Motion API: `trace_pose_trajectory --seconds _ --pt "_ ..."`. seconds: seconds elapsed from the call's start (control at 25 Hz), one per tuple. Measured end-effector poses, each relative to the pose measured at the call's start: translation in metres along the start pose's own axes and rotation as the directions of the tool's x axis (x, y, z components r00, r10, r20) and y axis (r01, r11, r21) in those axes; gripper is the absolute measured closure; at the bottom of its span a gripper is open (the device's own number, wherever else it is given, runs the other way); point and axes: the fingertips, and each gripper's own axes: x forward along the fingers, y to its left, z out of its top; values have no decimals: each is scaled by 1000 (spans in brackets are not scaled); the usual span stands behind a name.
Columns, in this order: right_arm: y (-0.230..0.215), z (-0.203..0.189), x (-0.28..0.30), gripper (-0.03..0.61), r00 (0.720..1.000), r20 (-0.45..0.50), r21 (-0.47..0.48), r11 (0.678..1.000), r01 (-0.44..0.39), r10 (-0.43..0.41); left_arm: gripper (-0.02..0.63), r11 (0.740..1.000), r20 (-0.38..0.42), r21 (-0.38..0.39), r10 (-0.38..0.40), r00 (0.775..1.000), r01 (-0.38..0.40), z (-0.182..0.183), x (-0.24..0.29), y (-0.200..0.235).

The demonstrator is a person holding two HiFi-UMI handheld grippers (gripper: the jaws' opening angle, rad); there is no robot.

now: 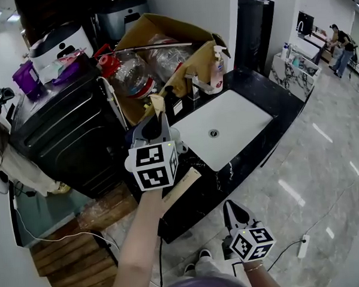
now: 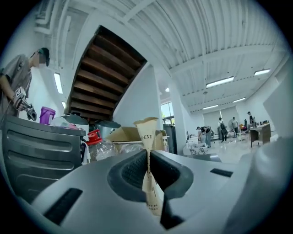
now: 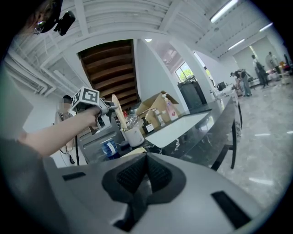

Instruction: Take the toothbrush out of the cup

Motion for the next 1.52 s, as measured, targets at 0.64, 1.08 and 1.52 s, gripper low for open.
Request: trace_pose_trajectory --seconds 0.64,1.08,1.52 --pt "49 -16 -37 577 999 19 -25 999 -37 38 601 985 67 -8 -170 983 171 30 -113 -20" --pt "73 -27 -56 577 999 26 -22 999 -39 39 601 958 -86 -21 -287 954 286 -21 -168 -46" --pt "76 -33 -76 577 999 35 -35 999 -14 15 601 931 -248 -1 -355 901 366 -72 -194 -69"
